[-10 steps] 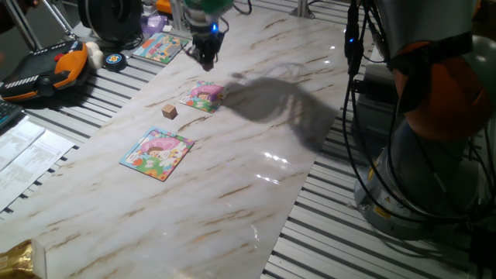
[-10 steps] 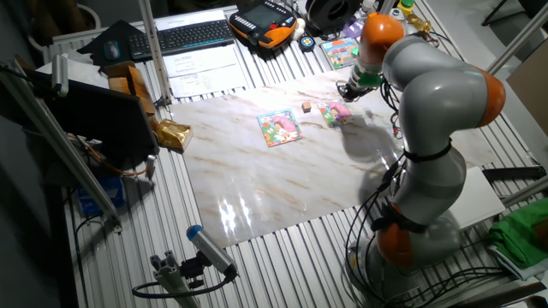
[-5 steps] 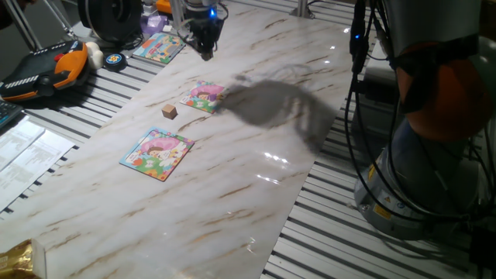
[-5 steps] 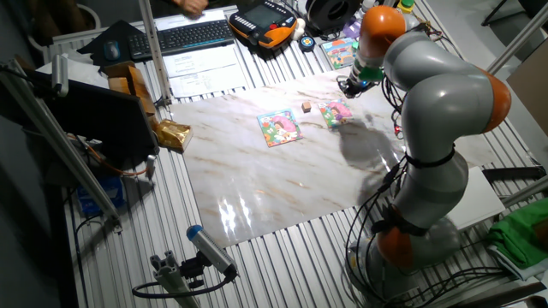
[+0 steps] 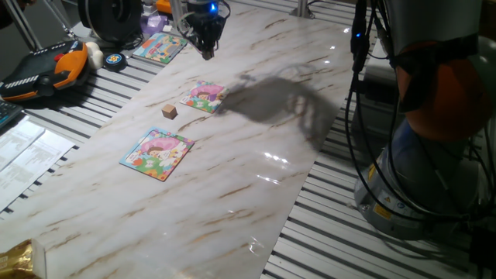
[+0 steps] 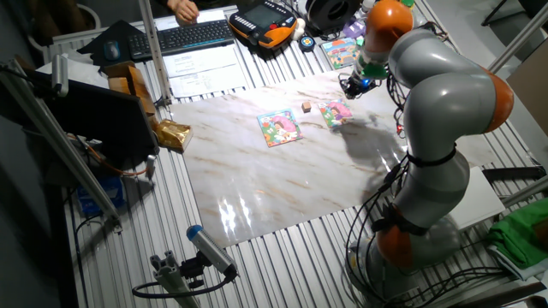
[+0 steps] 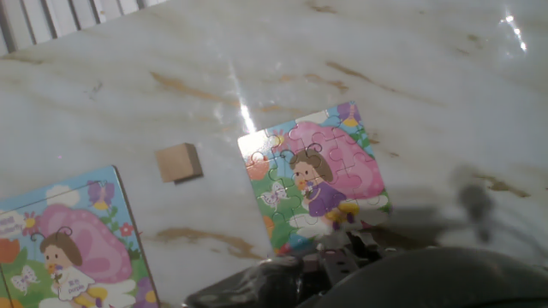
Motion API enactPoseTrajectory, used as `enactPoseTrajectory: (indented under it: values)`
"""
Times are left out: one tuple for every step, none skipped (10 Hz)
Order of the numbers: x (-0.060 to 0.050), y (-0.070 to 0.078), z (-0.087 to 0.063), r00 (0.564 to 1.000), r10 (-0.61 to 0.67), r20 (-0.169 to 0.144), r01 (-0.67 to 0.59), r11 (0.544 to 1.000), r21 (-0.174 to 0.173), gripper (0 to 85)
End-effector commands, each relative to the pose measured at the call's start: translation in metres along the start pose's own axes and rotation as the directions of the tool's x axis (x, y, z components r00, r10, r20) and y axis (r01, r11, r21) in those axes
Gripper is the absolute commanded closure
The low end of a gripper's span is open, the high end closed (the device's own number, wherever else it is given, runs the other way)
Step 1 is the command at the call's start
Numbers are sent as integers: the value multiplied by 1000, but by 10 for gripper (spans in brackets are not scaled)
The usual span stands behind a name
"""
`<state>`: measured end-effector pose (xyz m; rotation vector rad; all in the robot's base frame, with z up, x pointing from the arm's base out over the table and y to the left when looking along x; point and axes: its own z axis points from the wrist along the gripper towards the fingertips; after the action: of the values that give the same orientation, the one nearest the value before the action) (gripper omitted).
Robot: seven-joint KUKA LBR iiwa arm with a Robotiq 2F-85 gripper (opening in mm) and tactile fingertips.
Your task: Assemble one piece of a puzzle
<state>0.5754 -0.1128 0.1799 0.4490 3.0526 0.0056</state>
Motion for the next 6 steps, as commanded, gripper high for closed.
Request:
enactPoseTrajectory:
  values:
    - [1,0,-1,1000,-4,-1,4,1000,2,843]
    - [1,0,-1,1000,-9,-3,9,1000,7,843]
    - [1,0,-1,1000,-12,-5,13,1000,11,843]
    - [1,0,-1,1000,-17,-6,17,1000,14,843]
    - [1,0,-1,1000,-25,-5,25,999,24,843]
    - [1,0,-1,1000,-25,-4,25,999,22,843]
